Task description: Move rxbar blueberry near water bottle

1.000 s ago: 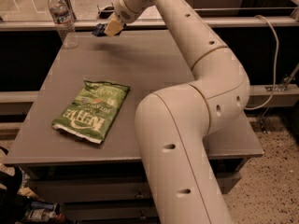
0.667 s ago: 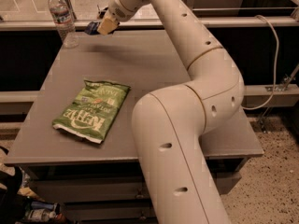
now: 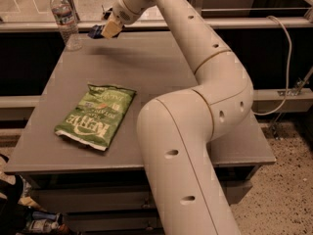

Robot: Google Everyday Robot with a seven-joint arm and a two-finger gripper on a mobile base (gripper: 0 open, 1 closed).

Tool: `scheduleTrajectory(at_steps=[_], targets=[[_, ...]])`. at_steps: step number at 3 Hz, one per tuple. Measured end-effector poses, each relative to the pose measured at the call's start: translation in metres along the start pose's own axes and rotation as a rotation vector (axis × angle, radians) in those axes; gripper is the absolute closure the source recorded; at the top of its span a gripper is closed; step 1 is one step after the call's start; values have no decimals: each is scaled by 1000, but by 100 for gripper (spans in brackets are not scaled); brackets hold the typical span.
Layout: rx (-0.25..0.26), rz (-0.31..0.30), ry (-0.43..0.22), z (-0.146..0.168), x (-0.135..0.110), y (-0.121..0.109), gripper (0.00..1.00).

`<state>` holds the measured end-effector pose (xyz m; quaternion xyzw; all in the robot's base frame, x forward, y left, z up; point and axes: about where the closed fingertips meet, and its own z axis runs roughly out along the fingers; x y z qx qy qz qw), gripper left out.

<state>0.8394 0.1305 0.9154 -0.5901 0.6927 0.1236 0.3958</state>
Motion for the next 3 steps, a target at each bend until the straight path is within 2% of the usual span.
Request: scheduleTrajectory(at_steps=[2,3], targets=[[-11,1,4,9,1,3,12],[-16,2,5,12,2,5,0]])
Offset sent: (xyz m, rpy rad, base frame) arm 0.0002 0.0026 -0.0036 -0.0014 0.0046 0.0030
